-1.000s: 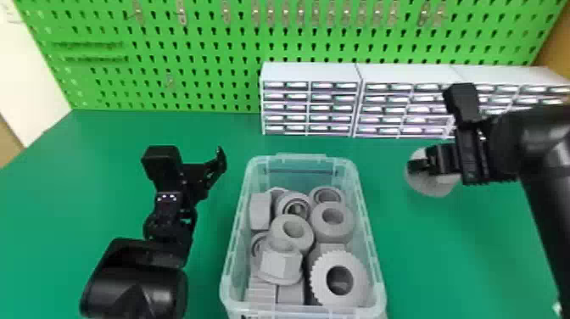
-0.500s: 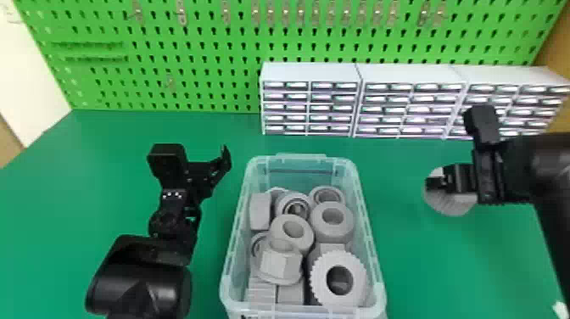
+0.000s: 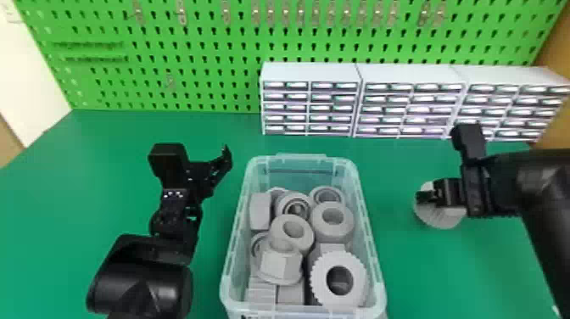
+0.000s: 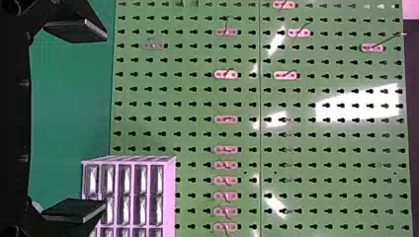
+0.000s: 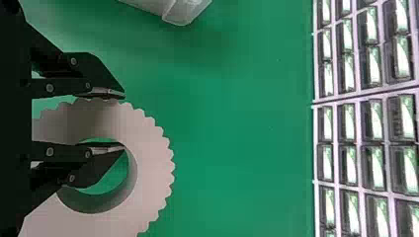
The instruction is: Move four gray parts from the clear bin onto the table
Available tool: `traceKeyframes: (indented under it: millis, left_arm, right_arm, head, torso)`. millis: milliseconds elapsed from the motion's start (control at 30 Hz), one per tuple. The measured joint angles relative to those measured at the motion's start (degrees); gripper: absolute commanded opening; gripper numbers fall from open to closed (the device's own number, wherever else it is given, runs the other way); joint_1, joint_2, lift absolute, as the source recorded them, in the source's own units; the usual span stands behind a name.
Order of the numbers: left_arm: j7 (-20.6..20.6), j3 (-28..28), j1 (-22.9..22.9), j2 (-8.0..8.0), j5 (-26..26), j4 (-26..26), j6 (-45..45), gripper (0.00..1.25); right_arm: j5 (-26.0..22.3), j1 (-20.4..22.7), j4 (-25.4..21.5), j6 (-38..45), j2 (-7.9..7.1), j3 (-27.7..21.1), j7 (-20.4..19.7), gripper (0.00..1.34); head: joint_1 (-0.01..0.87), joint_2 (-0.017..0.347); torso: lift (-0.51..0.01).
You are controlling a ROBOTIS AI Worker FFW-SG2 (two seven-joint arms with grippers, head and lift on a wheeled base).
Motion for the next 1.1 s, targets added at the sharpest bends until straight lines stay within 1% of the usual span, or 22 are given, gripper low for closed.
traceKeyframes:
  millis: [433,1100]
  left_arm:
    - [0.0,-0.06,-0.1,0.0,0.11,0.03,0.0,1.15]
    - [0.0,-0.15,-0.21,-0.07,0.22,0.03,-0.07,1.15]
  right_arm:
    - [-0.21,0.73,2.55,-0.42,0.0,1.49,0.0,0.43]
    - [-0.21,1.87,3.6,-0.85,0.0,1.32,0.0,0.43]
  head:
    - [0.693,0.072]
    - [0.693,0.072]
  torso:
    - [-0.052]
    - [-0.052]
